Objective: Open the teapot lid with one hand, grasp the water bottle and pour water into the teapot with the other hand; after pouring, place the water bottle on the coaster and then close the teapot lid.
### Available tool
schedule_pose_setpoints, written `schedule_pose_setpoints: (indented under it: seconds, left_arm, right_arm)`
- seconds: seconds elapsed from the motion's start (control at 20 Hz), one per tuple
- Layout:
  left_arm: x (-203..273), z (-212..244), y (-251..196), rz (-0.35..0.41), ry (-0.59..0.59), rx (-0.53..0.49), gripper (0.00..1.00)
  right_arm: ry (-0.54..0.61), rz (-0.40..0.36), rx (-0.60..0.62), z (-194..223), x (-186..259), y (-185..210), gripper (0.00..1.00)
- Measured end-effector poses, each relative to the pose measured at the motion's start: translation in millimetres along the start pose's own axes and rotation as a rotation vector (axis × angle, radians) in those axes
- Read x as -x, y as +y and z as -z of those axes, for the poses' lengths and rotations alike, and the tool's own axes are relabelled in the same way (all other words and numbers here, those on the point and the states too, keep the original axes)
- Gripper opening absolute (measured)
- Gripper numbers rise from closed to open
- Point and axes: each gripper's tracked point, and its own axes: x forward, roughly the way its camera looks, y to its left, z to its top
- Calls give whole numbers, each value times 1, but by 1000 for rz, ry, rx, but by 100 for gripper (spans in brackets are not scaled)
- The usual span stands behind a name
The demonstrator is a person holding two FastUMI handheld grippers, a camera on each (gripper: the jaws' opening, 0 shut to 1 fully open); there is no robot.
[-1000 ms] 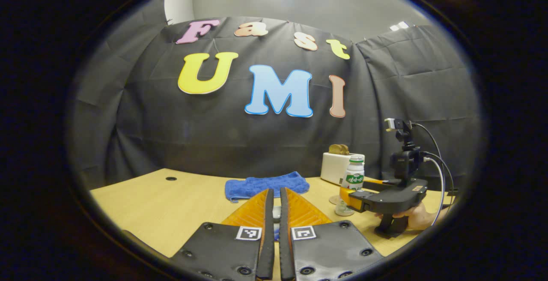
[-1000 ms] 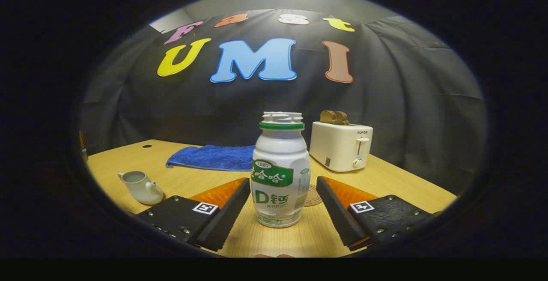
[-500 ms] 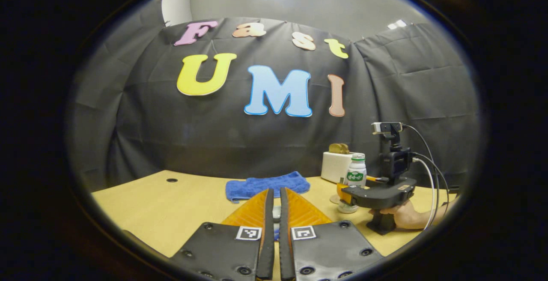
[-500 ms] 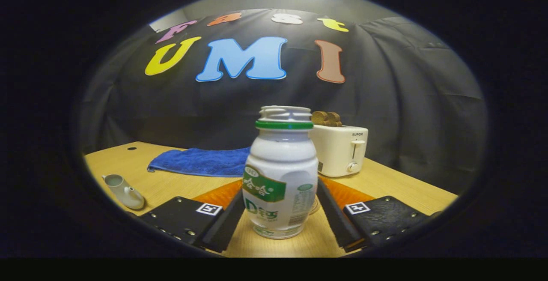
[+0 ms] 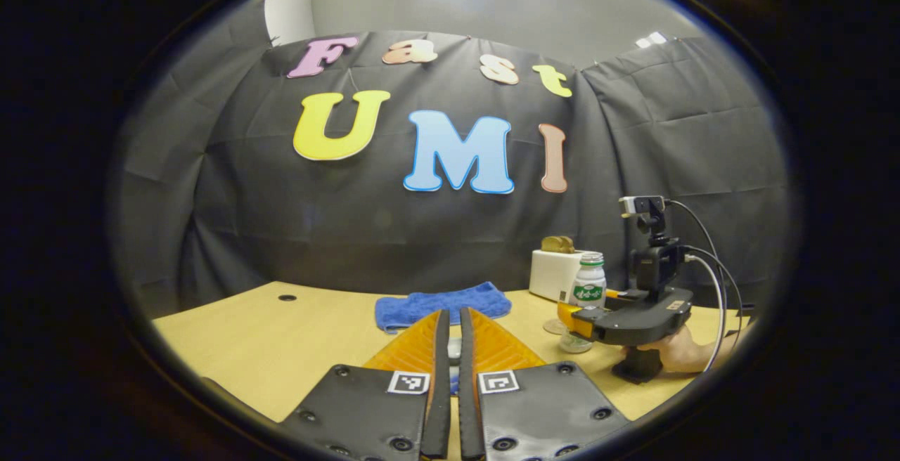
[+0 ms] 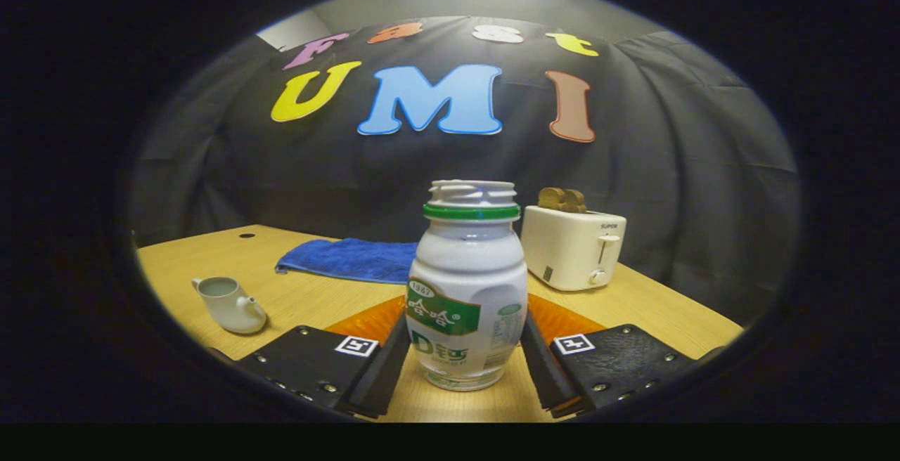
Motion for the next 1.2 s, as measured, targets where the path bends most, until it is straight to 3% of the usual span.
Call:
schedule_pose_setpoints:
  seconds: [0.1,0.15,0.2,0.25,0.3,0.4,0.65,0.8,0.85,1.05,1.1,1.15,1.2]
  left_arm:
    - [7,-4,2,-1,-8,-3,11]
    - [12,-3,3,-3,-9,-8,15]
    - [17,-4,5,-7,-11,-9,11]
    - [25,-4,9,-12,-13,-4,11]
    - [33,-5,13,-16,-17,5,11]
    - [48,-1,21,-27,-14,17,15]
    - [85,9,30,-37,-24,27,11]
    - [103,13,34,-55,-27,33,15]
    - [107,16,35,-56,-23,35,11]
    - [120,22,41,-80,-12,8,12]
    - [121,24,40,-80,-10,6,15]
    - [122,24,39,-80,-8,3,11]
    - [124,26,39,-79,-5,-2,11]
  right_arm:
    - [-9,-16,29,-3,3,5,76]
    - [-11,-31,30,-5,5,10,76]
    - [-11,-49,27,-5,7,15,60]
    - [-9,-58,30,-6,9,18,76]
    - [-10,-68,43,-8,11,22,76]
    - [-11,-81,104,-10,13,27,76]
    - [-9,-113,263,-16,15,41,76]
    - [-9,-130,328,-20,15,52,76]
    - [-12,-135,352,-21,14,56,75]
    - [-20,-155,411,-23,13,71,76]
    - [-21,-157,423,-23,13,74,60]
    - [-24,-159,435,-24,13,76,60]
    - [-25,-160,450,-24,14,78,76]
